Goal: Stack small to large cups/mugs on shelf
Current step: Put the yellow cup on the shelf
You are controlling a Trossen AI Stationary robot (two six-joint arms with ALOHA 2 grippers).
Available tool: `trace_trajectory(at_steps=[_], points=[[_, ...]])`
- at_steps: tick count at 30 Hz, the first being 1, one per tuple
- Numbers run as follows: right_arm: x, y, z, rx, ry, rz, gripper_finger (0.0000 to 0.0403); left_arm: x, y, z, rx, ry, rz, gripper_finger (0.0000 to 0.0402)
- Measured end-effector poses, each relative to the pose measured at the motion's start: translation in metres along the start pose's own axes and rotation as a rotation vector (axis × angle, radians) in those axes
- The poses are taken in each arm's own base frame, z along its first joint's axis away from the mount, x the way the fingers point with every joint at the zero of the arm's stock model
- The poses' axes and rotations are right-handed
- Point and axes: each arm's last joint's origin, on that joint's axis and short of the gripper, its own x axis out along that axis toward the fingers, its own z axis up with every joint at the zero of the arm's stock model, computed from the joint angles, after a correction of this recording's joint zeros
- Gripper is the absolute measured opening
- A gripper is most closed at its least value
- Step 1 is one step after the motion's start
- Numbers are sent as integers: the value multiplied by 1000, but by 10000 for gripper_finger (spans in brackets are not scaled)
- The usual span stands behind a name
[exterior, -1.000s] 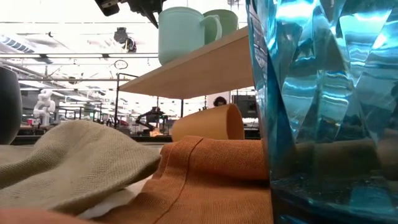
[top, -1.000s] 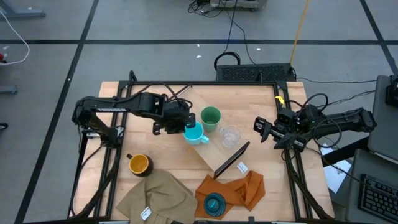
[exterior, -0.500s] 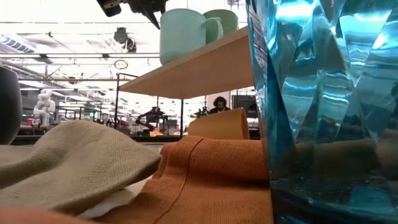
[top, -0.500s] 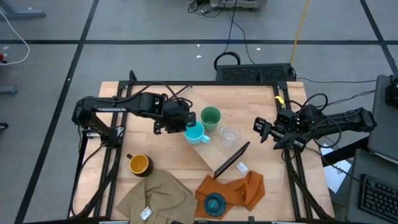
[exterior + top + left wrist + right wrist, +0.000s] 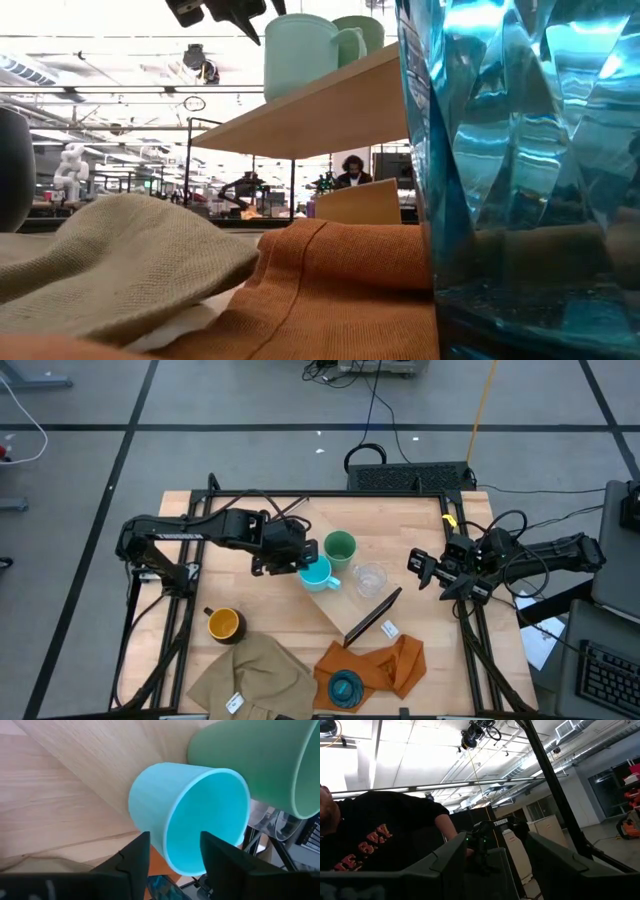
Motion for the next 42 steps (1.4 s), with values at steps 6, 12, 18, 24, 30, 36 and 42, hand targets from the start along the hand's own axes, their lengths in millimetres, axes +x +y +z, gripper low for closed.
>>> trace_trajectory(at_steps=[6,12,18,24,30,36,42], points=[[0,0,0,7,4,4,196,0,0,-2,44,53,4,195],[0,0,-1,9,18,16,196,-11,3,-2,85,64,-11,203],[0,-2,-3,19,39,-6,196,-39,10,-3,145,71,-90,203],[-2,-13,-9,29,66,-141,196,-72,9,-2,243,-9,-283,203],[-11,-28,-6,6,39,-318,196,-110,-1,-1,336,-225,-573,203],[-26,-41,8,-57,-67,-489,196,-144,-16,-3,418,-385,-881,202],[-41,-49,23,-170,-203,-666,196,-160,-21,-7,486,-455,-1024,202]])
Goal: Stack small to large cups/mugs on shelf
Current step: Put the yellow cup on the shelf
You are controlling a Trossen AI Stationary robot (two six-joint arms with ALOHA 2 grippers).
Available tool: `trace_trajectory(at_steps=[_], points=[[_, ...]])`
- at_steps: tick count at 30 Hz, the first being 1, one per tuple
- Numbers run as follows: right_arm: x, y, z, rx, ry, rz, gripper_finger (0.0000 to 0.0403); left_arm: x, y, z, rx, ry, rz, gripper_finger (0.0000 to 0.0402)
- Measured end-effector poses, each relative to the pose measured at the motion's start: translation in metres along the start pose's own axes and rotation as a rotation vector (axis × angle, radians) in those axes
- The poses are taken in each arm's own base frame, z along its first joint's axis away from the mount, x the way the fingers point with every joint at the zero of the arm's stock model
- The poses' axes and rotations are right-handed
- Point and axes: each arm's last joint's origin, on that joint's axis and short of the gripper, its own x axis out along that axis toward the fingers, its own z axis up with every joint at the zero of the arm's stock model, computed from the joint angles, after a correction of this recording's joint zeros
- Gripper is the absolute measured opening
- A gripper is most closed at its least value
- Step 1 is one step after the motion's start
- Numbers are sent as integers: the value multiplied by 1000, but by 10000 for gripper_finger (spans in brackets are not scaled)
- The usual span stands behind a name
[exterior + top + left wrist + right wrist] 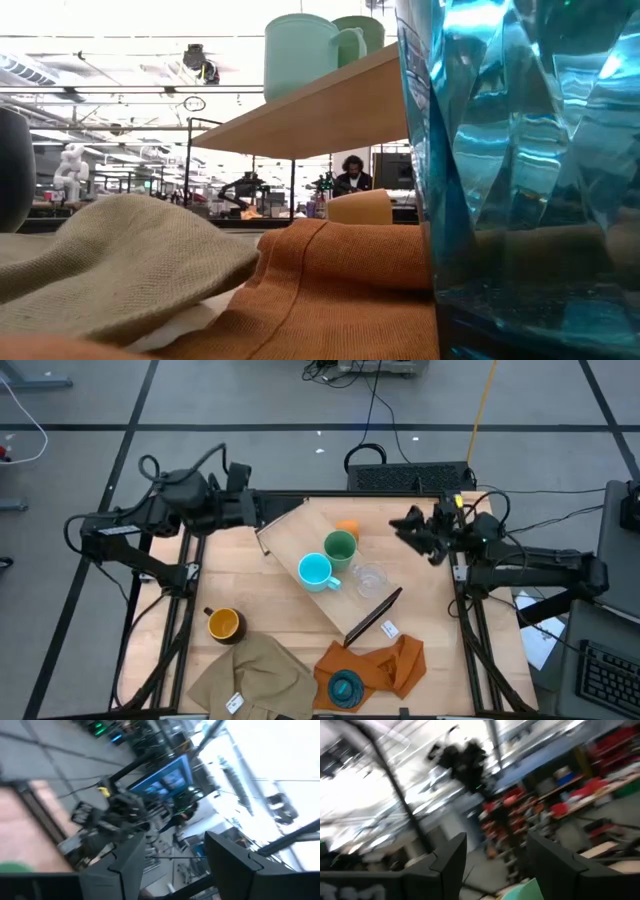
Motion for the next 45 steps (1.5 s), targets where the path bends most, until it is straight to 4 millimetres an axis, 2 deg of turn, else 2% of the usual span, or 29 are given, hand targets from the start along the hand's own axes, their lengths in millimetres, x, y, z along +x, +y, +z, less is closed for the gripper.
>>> trace_trajectory(at_steps=[3,10,15,19,27,33,40,45], points=[[-4,-15,4,72,-19,-129,196,0,-7,1,43,-27,-60,202],[-22,-55,5,259,70,-395,196,-5,-18,4,98,-72,-157,202],[-35,-83,14,370,121,-411,196,-13,-23,9,121,-92,-192,202],[-43,-108,12,453,208,-424,196,-15,-24,10,134,-98,-197,202],[-51,-157,-8,540,339,-460,196,-14,-25,7,100,-108,-183,202],[-53,-180,-25,594,394,-465,197,-14,-24,7,84,-150,-143,202],[-55,-200,-55,671,504,-482,197,-14,-23,9,65,-194,-111,202],[-53,-205,-70,674,555,-474,197,-14,-23,9,62,-226,-86,202]])
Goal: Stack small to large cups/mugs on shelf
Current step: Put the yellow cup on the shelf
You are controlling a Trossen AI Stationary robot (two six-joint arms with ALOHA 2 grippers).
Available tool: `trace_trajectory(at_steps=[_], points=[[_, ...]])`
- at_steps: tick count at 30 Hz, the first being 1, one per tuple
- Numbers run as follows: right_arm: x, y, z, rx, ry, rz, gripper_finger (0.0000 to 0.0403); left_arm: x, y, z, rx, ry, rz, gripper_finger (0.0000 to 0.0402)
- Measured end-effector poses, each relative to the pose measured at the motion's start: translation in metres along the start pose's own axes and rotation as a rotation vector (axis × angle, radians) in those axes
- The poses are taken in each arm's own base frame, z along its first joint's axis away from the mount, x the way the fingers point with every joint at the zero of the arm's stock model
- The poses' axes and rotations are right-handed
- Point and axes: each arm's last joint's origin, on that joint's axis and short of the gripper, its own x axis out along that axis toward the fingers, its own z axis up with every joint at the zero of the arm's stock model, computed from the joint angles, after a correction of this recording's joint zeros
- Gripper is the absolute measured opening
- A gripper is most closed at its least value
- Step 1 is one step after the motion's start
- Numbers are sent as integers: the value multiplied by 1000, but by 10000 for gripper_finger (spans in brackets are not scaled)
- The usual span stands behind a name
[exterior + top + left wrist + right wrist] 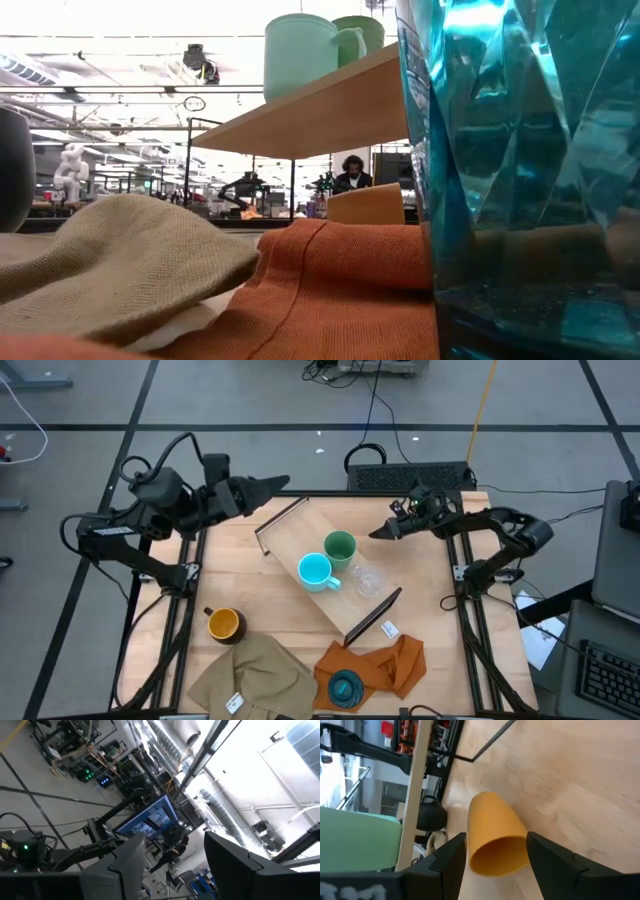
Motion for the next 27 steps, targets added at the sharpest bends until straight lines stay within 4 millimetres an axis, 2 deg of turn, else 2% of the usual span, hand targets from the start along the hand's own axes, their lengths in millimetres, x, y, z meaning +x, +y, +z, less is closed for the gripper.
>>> trace_trajectory(at_steps=[7,27], points=[[1,3,2,-57,-16,17,197,0,1,1,2,-42,36,202],[1,4,3,-68,-24,26,196,2,7,8,30,-117,100,202]])
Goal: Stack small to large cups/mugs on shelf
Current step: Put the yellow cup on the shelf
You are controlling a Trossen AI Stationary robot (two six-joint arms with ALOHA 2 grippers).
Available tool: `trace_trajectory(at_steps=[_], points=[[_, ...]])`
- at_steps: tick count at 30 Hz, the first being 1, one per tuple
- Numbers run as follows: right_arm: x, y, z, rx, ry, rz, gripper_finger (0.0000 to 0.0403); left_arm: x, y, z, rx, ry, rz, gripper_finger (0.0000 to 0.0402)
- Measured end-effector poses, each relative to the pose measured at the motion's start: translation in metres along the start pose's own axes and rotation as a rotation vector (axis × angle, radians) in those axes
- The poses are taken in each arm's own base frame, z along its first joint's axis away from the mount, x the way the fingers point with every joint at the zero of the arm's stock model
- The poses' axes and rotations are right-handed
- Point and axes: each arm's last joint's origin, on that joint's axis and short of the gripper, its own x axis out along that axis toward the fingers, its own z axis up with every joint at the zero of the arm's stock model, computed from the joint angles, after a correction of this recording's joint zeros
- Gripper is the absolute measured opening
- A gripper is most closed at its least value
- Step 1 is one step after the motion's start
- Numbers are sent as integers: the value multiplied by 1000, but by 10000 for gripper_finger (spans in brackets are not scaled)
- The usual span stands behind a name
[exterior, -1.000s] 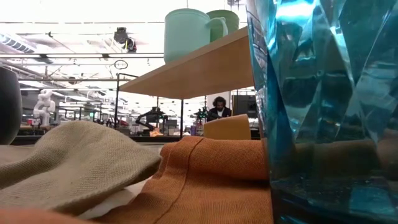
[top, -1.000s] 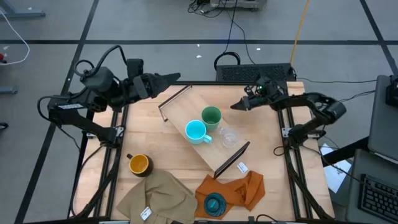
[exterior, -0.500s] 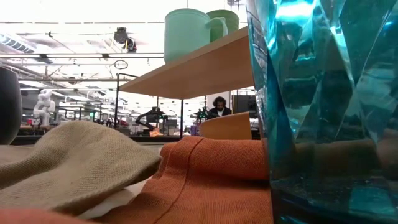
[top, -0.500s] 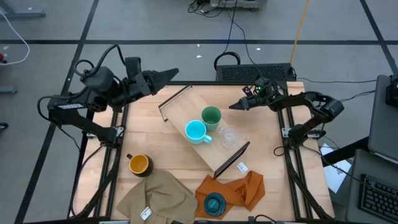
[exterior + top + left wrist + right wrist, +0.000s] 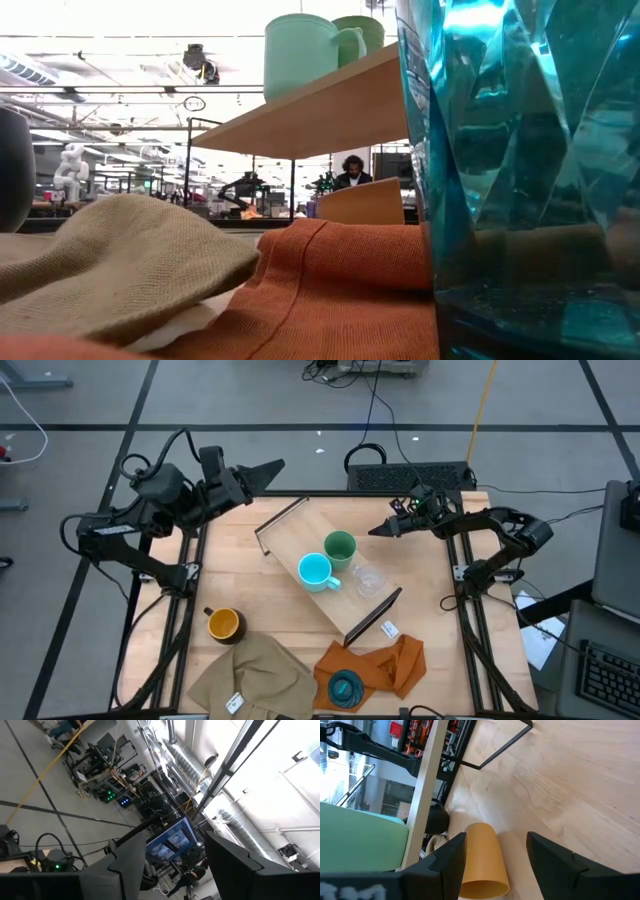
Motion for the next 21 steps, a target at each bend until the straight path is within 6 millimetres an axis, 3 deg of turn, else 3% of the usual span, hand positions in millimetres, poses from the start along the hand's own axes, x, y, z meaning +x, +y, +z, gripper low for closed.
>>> trace_trajectory(at_steps=[21], points=[[13,5,-12,60,88,5,196,1,1,1,-2,-18,14,202]])
